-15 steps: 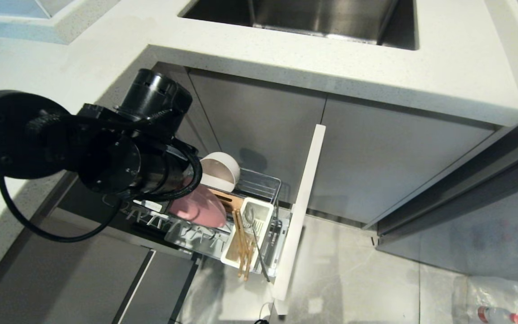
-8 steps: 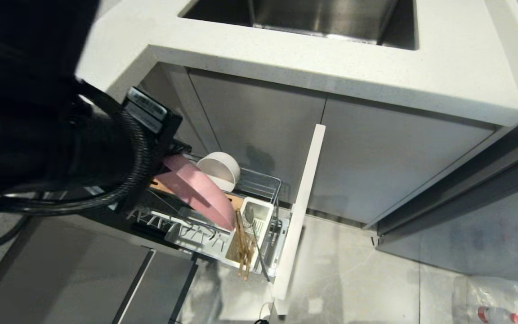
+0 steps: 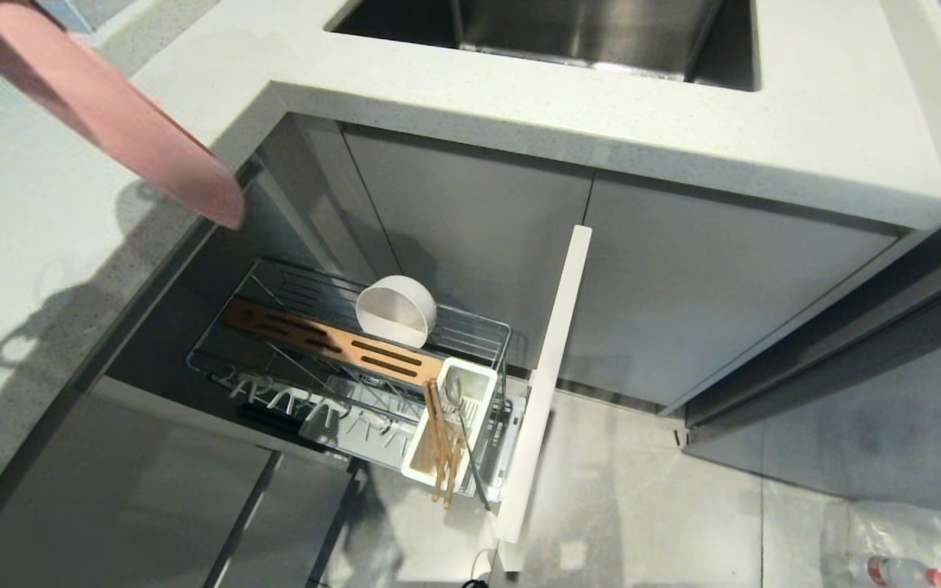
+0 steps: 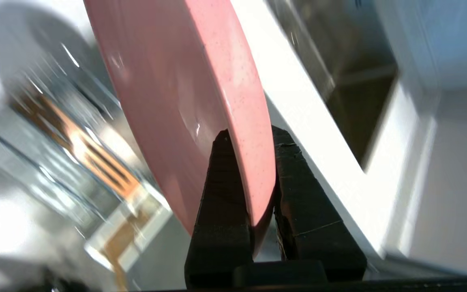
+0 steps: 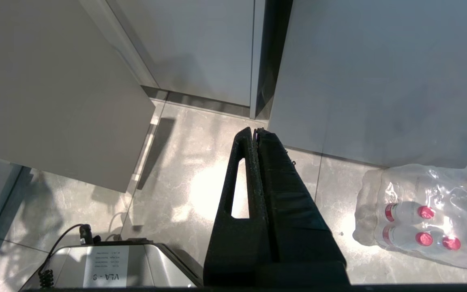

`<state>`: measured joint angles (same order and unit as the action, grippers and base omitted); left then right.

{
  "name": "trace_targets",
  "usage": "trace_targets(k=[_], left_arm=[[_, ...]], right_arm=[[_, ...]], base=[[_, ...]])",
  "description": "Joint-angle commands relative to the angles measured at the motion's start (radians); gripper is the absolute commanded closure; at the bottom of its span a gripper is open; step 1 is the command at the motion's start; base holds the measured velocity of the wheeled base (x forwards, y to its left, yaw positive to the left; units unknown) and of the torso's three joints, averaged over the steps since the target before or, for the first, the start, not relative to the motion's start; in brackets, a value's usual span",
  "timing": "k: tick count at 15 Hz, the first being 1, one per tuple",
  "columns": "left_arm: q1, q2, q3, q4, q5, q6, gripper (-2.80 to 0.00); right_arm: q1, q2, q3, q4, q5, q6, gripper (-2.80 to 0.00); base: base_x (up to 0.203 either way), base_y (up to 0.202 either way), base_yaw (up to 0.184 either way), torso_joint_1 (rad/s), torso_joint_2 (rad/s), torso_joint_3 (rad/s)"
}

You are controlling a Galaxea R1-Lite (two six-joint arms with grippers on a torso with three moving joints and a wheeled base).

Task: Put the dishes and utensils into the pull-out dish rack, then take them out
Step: Take the plate out of the cupboard

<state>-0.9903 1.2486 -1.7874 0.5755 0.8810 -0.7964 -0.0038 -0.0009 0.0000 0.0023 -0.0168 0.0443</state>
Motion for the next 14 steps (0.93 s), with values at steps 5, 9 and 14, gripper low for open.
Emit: trace_targets(k=[5,9,14], left_arm=[[0.247,-0.018,-0.105,0.007,0.098,0.414,0.0],[0.605,-0.026,-0.117,0.12,-0.018,0.53,0.0],[0.969,0.019,-0.165,0.503,-0.091,0.572,0.0]], right_arm=[[-0.001,0.001,0.002,0.001,0.0,0.0,0.0],[-0.001,0.001,0.002,-0.001,0.0,0.0,0.0],[-0.001,0.001,0.002,0.0,0.0,0.0,0.0]], base=[[0.0,0.0,0.0,0.0,0.0,0.0],[0.0,0.0,0.0,0.0,0.0,0.0],[0.0,0.0,0.0,0.0,0.0,0.0]])
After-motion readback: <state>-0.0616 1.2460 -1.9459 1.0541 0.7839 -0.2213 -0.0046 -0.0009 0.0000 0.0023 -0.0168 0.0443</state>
